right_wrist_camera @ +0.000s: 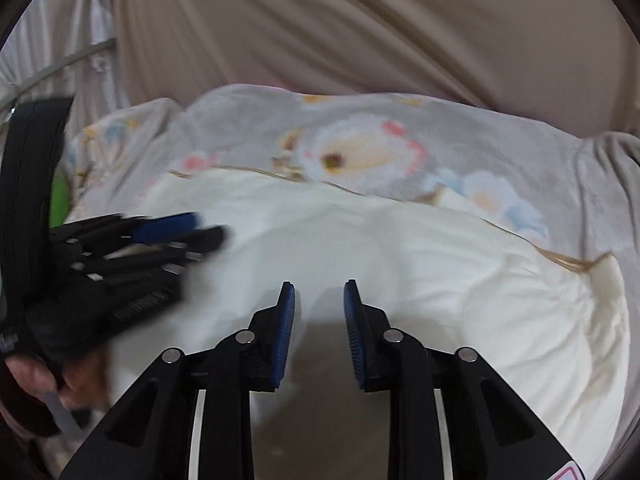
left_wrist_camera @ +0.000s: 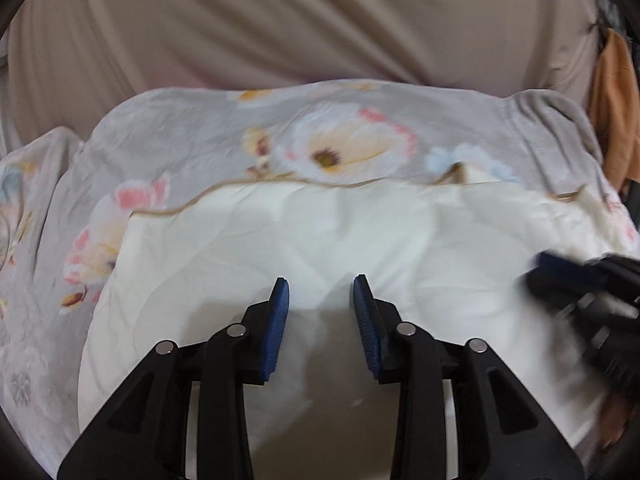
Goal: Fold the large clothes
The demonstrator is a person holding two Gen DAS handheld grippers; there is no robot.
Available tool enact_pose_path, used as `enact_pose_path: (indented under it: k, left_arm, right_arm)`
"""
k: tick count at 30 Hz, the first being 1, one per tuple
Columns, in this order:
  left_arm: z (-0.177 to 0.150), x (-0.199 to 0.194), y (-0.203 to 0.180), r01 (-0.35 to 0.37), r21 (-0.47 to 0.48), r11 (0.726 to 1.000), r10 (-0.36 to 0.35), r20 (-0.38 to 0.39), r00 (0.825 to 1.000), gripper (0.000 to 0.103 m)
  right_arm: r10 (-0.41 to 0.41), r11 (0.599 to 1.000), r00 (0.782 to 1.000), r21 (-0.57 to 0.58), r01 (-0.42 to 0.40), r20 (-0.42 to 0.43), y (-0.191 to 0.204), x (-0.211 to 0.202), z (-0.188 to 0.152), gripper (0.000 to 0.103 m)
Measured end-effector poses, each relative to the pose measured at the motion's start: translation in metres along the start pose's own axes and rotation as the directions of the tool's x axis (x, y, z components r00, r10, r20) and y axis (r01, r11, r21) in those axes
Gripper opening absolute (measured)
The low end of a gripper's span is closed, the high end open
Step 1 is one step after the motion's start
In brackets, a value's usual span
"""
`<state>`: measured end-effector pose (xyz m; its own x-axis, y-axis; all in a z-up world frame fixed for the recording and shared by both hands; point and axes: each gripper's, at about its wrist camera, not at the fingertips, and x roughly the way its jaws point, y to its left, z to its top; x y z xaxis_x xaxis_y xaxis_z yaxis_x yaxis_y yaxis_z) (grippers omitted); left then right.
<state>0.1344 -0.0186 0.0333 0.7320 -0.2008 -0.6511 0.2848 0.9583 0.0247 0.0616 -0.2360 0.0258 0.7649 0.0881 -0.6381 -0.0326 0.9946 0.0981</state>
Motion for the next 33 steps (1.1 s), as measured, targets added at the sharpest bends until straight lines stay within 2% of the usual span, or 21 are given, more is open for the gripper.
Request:
enact_pose_path:
  k: [3, 7, 10, 12, 17, 21, 26, 30, 31, 33]
  left_arm:
    - [0.001, 0.005, 0.031, -0.071, -0.027, 0.997, 0.071, 0.002, 0.997, 0.033]
    - [0.013, 0.018, 0.078, -0.114, -0.109, 0.987, 0.11, -0.042, 0.993, 0.033]
    - [0.023, 0.029, 0.096, -0.129, -0.133, 0.983, 0.123, -0.054, 0.991, 0.033]
    - [0.023, 0.04, 0.099, -0.141, -0.123, 0.982, 0.134, -0.061, 0.989, 0.033]
    - [0.017, 0.056, 0.084, -0.202, -0.062, 0.977, 0.199, -0.05, 0.979, 0.033]
    - [0.016, 0.059, 0.089, -0.17, -0.09, 0.981, 0.166, -0.052, 0.985, 0.033]
    - [0.014, 0.059, 0.088, -0.173, -0.089, 0.981, 0.169, -0.05, 0.984, 0.033]
    - [0.014, 0.059, 0.086, -0.184, -0.079, 0.98, 0.18, -0.052, 0.982, 0.033]
    - [0.015, 0.059, 0.086, -0.186, -0.078, 0.979, 0.182, -0.053, 0.982, 0.033]
    - [0.015, 0.059, 0.085, -0.193, -0.073, 0.978, 0.189, -0.053, 0.98, 0.033]
  right_arm:
    - [-0.039, 0.993, 0.999, 0.108, 0.04, -0.016, -0.051, -0.001, -0.004, 0.007]
    - [-0.149, 0.968, 0.988, 0.202, 0.152, -0.028, -0.11, -0.008, -0.007, 0.007]
    - [-0.179, 0.952, 0.982, 0.242, 0.188, -0.057, -0.14, -0.002, -0.005, 0.007]
    - [-0.163, 0.948, 0.984, 0.263, 0.178, -0.076, -0.151, 0.006, -0.008, 0.007]
    - [-0.211, 0.954, 0.974, 0.202, 0.223, -0.082, -0.14, 0.023, -0.012, 0.007]
    - [-0.19, 0.954, 0.979, 0.221, 0.202, -0.077, -0.143, 0.023, -0.014, 0.007]
    - [-0.169, 0.954, 0.983, 0.238, 0.181, -0.067, -0.145, 0.023, -0.016, 0.007]
    - [-0.217, 0.949, 0.975, 0.224, 0.221, -0.04, -0.135, 0.01, -0.01, 0.009]
    - [-0.201, 0.955, 0.98, 0.22, 0.197, -0.007, -0.125, 0.0, -0.005, 0.019]
    - [-0.099, 0.979, 0.993, 0.183, 0.086, 0.062, -0.091, -0.022, 0.008, 0.018]
